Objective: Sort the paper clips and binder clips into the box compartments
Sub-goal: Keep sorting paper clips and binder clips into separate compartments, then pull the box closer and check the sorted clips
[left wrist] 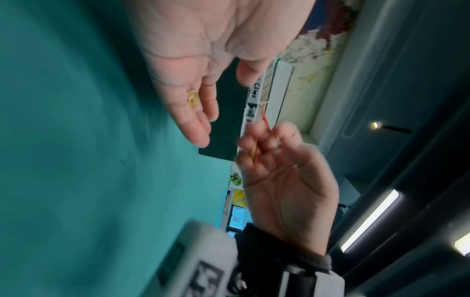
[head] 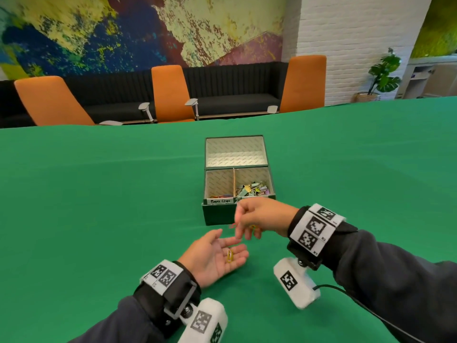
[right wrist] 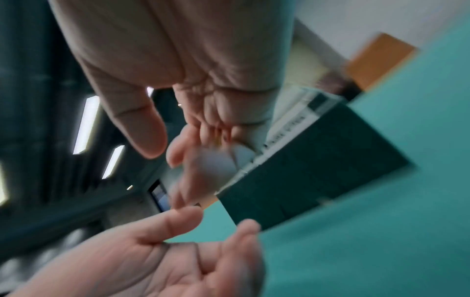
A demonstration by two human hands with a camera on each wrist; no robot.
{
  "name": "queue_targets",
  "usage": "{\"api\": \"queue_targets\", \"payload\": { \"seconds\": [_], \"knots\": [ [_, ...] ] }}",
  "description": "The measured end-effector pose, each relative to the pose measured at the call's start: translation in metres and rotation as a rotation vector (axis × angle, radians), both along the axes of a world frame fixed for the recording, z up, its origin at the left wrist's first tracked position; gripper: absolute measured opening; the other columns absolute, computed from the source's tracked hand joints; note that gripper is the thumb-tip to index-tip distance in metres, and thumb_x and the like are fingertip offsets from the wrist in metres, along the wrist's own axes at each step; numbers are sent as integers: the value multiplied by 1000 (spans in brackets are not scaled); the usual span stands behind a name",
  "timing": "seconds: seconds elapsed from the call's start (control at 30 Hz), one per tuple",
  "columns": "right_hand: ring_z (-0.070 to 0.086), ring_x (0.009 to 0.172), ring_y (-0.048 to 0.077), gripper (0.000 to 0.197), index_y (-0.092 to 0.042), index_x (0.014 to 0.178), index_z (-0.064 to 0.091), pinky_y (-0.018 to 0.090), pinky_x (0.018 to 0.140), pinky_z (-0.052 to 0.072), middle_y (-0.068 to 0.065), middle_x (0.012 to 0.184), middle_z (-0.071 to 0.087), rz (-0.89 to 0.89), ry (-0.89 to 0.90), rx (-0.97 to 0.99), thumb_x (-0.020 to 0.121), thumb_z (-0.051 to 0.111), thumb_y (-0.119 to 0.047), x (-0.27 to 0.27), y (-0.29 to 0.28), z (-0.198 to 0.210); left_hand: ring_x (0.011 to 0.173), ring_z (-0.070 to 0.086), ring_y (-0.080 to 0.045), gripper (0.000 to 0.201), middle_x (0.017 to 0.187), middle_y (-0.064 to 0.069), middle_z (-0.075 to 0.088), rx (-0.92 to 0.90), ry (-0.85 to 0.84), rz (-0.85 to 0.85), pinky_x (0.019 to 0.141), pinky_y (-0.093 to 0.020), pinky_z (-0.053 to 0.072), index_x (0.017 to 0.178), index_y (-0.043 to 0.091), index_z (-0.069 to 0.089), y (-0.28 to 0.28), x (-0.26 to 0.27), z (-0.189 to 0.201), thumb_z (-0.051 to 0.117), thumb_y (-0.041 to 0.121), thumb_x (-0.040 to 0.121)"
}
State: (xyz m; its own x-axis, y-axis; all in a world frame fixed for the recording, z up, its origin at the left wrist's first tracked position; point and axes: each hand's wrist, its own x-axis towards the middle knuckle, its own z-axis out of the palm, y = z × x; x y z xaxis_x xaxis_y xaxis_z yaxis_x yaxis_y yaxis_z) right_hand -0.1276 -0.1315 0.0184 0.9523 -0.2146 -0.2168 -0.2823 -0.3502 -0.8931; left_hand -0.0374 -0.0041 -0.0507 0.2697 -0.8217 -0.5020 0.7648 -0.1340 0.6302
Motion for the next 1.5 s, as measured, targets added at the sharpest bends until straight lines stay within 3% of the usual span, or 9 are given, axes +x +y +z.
{"api": "queue_targets", "payload": {
  "seconds": [0.13, 0.33, 0.5, 0.67, 0.8, 0.87, 1.0, 1.13, 1.5],
  "knots": [
    [64, 82, 25, 3, -15, 88, 57, 42, 82, 55, 10, 90, 66, 67, -25, -330, 87, 55, -16, 18, 16, 18, 65, 68, -30, 54, 84, -23, 63, -72, 134, 104, 58, -33, 58, 98, -4, 54, -9, 1, 1, 25, 42, 97],
    [63, 83, 15, 13, -20, 78, 52, 33, 77, 55, 4, 91, 68, -93, -128, -234, 90, 49, -16, 14, -5, 36, 37, 48, -11, 31, 52, -5, 53, -46, 2, 175, 35, -14, 38, 77, 8, 50, -9, 22, 10, 31, 20, 97],
    [53, 82, 12, 4, -23, 89, 54, 27, 75, 48, -7, 88, 53, -281, -130, -632, 88, 52, -19, 8, -39, 26, 53, 42, -9, 22, 66, -1, 47, -102, -442, 187, 44, -15, 38, 85, 8, 52, -28, 54, 64, 35, 15, 97],
    [44, 59, 3, 28, -27, 118, 52, 19, 65, 42, -1, 102, 56, -224, 104, -857, 90, 51, -24, 7, -52, 0, 106, 56, -15, 23, 113, -3, 60, 66, -1063, 93, 99, -35, 43, 113, 14, 54, -61, 76, 95, 43, 21, 95],
    [50, 63, 11, 25, -25, 115, 53, 22, 61, 41, -1, 96, 66, -202, 165, -938, 90, 51, -25, 4, -62, -7, 118, 47, -9, 33, 127, 6, 52, 189, -1442, -38, 91, -18, 41, 127, 18, 47, -60, 78, 87, 45, 19, 94],
    [52, 71, 15, 19, -22, 108, 57, 22, 66, 40, 1, 95, 68, -213, 164, -943, 90, 50, -23, 4, -66, -13, 127, 43, -13, 47, 137, 5, 44, 253, -1547, 33, 101, -28, 41, 135, 21, 38, -55, 83, 73, 52, 22, 91],
    [58, 63, 11, 13, -17, 96, 62, 24, 71, 50, 2, 83, 72, -269, 146, -784, 91, 50, -19, 4, -73, -21, 134, 36, -25, 84, 156, -3, 14, 495, -1405, -115, 100, -43, 46, 148, 24, 5, -49, 101, 53, 61, 32, 86],
    [61, 74, 18, 16, -14, 98, 64, 24, 72, 47, 5, 88, 72, -265, 131, -839, 91, 50, -19, 5, -75, -23, 117, 50, -25, 63, 151, -3, 30, 439, -1180, -332, 71, -39, 60, 145, 27, 19, -49, 109, 46, 52, 20, 92],
    [55, 63, 7, 41, -36, 135, 44, 15, 64, 41, -6, 96, 69, -140, 114, -881, 95, 42, -25, -21, -59, -32, 106, 59, -21, 72, 126, 9, 47, 247, -1244, -99, 90, -39, 54, 144, 43, 2, -23, 83, 20, 42, 10, 94]
  ]
}}
